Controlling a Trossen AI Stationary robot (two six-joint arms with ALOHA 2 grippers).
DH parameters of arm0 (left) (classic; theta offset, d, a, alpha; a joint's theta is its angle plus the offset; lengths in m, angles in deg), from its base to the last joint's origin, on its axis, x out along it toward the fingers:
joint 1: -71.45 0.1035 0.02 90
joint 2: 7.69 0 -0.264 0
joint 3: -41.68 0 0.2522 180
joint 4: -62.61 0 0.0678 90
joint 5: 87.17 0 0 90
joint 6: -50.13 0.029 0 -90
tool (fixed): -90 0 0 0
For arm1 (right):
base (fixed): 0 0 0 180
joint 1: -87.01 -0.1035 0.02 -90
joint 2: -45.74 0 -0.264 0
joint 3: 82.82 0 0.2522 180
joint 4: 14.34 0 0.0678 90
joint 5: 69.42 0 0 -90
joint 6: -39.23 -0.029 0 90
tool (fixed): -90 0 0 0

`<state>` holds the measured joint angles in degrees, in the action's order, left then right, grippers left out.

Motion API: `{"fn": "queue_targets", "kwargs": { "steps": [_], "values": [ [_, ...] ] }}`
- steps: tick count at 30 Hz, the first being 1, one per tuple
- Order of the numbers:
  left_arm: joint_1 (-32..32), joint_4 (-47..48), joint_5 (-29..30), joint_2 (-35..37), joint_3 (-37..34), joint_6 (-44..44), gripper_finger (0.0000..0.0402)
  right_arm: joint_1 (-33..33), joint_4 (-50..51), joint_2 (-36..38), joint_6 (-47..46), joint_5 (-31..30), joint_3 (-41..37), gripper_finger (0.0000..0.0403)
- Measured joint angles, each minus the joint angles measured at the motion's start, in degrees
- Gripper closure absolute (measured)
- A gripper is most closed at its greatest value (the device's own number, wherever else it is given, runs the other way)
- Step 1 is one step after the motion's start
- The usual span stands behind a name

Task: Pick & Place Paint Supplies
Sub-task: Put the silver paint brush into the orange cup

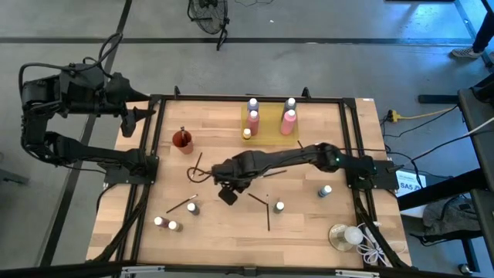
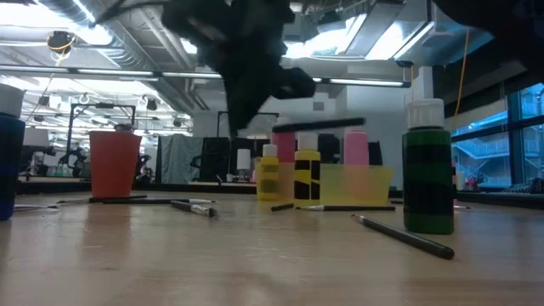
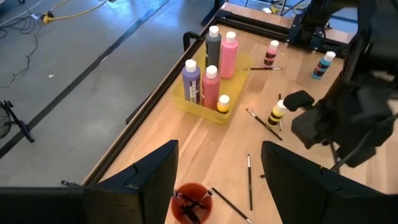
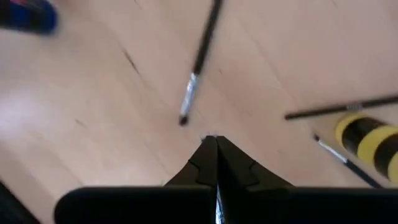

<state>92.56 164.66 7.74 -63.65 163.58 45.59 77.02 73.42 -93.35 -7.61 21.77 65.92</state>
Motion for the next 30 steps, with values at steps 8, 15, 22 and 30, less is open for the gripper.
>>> {"fn": "queue_targets", "kwargs": {
  "steps": [8,15,22,30],
  "values": [
    [0.0,1.5,0.0,0.3,0.0,-0.1,0.0176,0.6,-16.4,7.0,5.2,-3.2,0.0,0.0403],
    [0.0,1.7,-1.1,2.1,0.0,-2.2,0.0176,1.8,-34.5,12.7,16.7,-13.5,0.0,0.0403],
    [0.0,-7.9,-10.7,7.4,-5.0,-2.0,0.0176,2.7,-54.4,13.8,26.6,-12.3,0.0,0.0403],
    [0.0,-32.9,-23.0,17.6,-30.4,-1.1,0.0176,2.7,-66.0,15.5,33.8,-4.9,0.0,0.0403]
  ]
}}
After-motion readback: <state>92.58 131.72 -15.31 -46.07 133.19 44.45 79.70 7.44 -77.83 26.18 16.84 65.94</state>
